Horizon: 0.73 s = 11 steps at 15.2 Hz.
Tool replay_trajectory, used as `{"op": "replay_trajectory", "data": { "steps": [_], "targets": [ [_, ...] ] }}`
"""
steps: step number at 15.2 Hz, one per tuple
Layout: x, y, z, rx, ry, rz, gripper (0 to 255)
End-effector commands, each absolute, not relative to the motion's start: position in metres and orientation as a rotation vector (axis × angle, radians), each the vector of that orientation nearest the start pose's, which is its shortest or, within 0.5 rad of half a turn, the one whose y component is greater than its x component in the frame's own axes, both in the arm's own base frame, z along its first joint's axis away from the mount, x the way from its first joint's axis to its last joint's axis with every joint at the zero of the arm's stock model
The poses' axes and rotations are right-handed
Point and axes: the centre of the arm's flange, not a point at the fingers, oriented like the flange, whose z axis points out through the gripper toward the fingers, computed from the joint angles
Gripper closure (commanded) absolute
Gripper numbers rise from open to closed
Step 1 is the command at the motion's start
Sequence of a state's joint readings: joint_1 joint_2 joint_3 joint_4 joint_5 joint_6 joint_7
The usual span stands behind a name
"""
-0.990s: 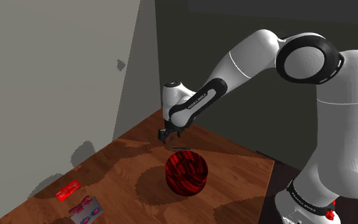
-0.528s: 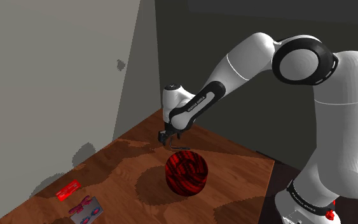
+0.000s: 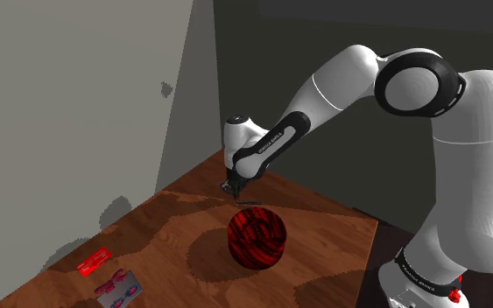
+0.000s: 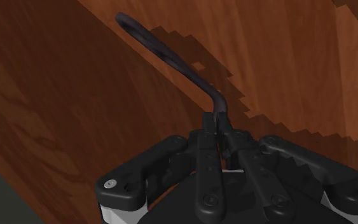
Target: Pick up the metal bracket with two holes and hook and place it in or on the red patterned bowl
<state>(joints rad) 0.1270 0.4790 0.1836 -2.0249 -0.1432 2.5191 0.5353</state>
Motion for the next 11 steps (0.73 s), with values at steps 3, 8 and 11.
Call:
{"op": "replay_trajectory", "data": {
  "steps": [3, 8, 11],
  "targets": [
    [0.576, 0.183, 0.215, -3.125, 0.205, -0.038, 255],
    [0.542, 0.259, 0.217, -3.360, 0.633, -0.455, 0],
    [0.556, 0.230, 0.216, -3.327, 0.245, -0.223, 0]
  ]
}}
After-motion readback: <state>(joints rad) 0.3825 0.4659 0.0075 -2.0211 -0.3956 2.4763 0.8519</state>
